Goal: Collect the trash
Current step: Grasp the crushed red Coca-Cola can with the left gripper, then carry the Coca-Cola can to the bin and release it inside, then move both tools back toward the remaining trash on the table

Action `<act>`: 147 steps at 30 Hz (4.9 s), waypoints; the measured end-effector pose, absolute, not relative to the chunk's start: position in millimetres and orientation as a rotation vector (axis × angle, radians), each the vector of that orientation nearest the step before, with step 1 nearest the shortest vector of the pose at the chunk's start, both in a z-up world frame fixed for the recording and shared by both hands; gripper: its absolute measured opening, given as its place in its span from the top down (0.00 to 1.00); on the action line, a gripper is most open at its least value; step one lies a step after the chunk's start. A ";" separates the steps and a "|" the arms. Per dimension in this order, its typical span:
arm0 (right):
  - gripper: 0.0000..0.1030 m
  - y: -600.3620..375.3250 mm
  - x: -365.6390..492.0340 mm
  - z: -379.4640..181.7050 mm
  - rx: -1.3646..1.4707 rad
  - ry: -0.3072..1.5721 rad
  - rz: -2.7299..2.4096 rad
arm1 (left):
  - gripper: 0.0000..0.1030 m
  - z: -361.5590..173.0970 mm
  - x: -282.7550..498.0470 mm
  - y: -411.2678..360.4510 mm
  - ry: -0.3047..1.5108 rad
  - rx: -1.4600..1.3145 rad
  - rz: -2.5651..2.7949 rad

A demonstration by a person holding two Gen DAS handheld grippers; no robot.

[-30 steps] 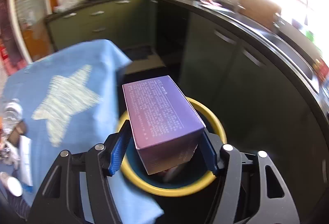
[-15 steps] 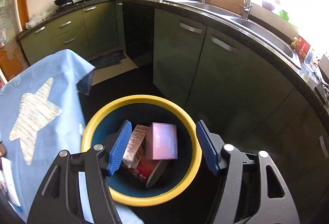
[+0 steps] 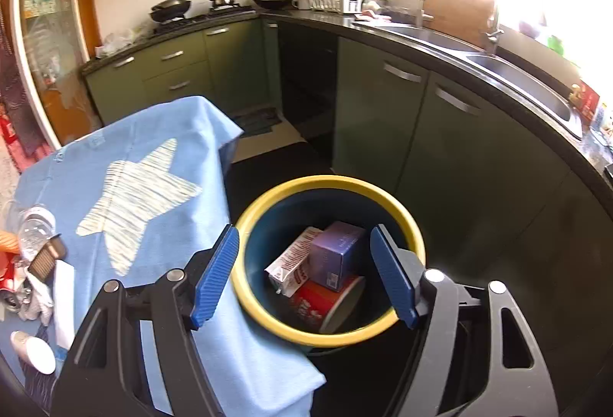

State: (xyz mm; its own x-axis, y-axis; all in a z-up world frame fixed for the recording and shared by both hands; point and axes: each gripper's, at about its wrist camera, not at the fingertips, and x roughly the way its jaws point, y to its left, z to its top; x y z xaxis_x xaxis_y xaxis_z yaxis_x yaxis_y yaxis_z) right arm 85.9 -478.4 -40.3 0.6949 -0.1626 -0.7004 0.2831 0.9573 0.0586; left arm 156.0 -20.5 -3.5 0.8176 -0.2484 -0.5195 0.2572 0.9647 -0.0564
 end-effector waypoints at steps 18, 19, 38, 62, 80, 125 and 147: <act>0.34 -477.1 75.3 -56.6 0.202 0.781 -0.184 | 0.07 -50.4 120.5 1.1 1.006 -0.148 -0.363; 0.34 -476.4 75.9 -57.5 0.202 0.782 -0.177 | 0.07 -57.0 122.4 4.8 1.045 -0.183 -0.353; 0.34 -462.7 82.6 -74.6 0.226 0.795 -0.057 | 0.07 -103.3 171.9 -19.8 1.318 -0.297 -0.022; 0.34 -458.0 84.3 -76.2 0.225 0.803 -0.035 | 0.30 -114.9 159.0 4.8 1.322 -0.031 -0.012; 0.34 -452.4 80.9 -73.5 0.215 0.806 -0.025 | 0.30 -38.1 100.8 -10.0 1.097 0.075 -0.116; 0.34 -594.3 -27.5 -97.6 0.468 0.744 -0.344 | 0.18 -35.0 192.9 -438.4 1.047 0.418 -0.957; 0.34 -465.1 51.5 -80.2 0.259 0.842 -0.036 | 0.05 55.6 157.8 -62.1 0.513 -0.124 -0.425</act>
State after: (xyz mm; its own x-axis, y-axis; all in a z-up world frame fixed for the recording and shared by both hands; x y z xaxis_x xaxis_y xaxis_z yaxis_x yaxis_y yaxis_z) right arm 51.5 -465.1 -80.2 0.6671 0.0706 -0.7416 0.1341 0.9678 0.2128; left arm 157.8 -62.1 55.6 0.7864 -0.4238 -0.4495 0.3625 0.9057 -0.2197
